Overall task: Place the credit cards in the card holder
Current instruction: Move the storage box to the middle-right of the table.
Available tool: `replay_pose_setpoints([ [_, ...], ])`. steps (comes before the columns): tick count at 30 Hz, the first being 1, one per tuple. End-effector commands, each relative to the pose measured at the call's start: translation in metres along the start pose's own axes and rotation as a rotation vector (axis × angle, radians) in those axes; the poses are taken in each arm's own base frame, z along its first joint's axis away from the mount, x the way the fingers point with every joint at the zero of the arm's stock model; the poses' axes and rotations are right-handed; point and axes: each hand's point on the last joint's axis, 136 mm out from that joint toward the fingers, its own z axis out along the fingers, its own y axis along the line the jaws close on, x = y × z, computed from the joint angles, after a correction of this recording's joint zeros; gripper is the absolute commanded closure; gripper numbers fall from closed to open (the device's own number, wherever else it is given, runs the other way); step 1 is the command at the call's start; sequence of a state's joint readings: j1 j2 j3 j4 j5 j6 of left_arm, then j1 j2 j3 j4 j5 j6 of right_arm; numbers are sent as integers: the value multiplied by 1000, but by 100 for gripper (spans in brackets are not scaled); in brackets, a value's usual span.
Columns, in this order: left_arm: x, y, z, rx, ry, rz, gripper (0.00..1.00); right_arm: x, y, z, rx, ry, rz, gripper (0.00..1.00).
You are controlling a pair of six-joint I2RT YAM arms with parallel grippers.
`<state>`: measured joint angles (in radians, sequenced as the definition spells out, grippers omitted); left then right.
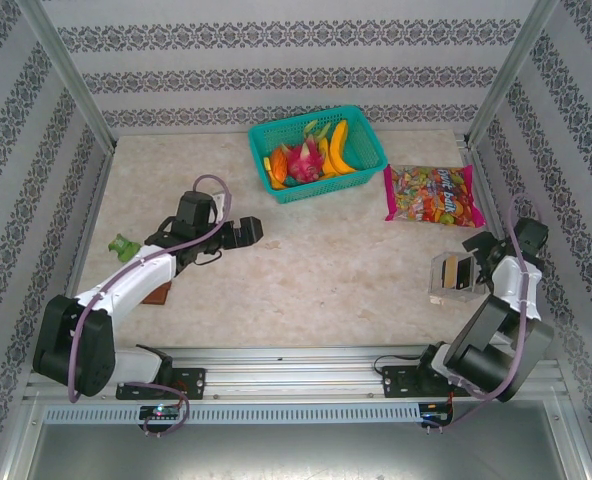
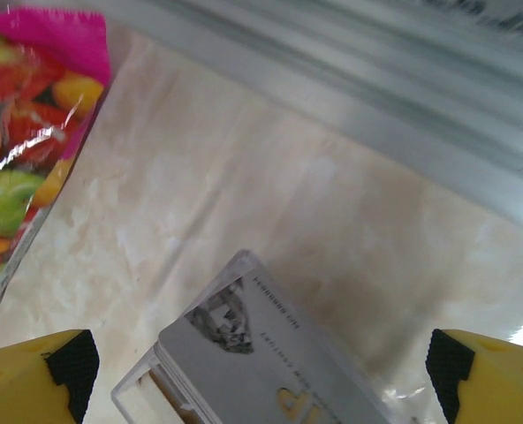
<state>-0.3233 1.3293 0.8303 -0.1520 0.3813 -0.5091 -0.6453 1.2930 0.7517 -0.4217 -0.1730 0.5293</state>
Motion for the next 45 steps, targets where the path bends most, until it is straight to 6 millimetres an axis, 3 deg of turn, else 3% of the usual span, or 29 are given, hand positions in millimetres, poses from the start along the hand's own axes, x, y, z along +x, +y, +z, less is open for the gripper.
replay_pose_setpoints([
  [1,1,-7,2,-10,11,7,0,16,18,5,-110,57,-11,3],
  [9,5,-15,3,-25,37,30,0,50,47,-2,-212,112,-39,3],
  [18,8,-25,13,-22,61,41,0,85,118,-2,-390,207,-239,3],
  [23,13,-27,17,-29,77,52,0,94,139,10,-419,277,-377,5],
  [28,18,-25,19,-41,82,57,0,101,144,23,-349,310,-491,11],
  [39,21,-23,20,-49,93,65,0,137,182,12,-532,411,-726,28],
  [45,22,-23,19,-51,94,67,0,144,183,15,-517,437,-737,37],
])
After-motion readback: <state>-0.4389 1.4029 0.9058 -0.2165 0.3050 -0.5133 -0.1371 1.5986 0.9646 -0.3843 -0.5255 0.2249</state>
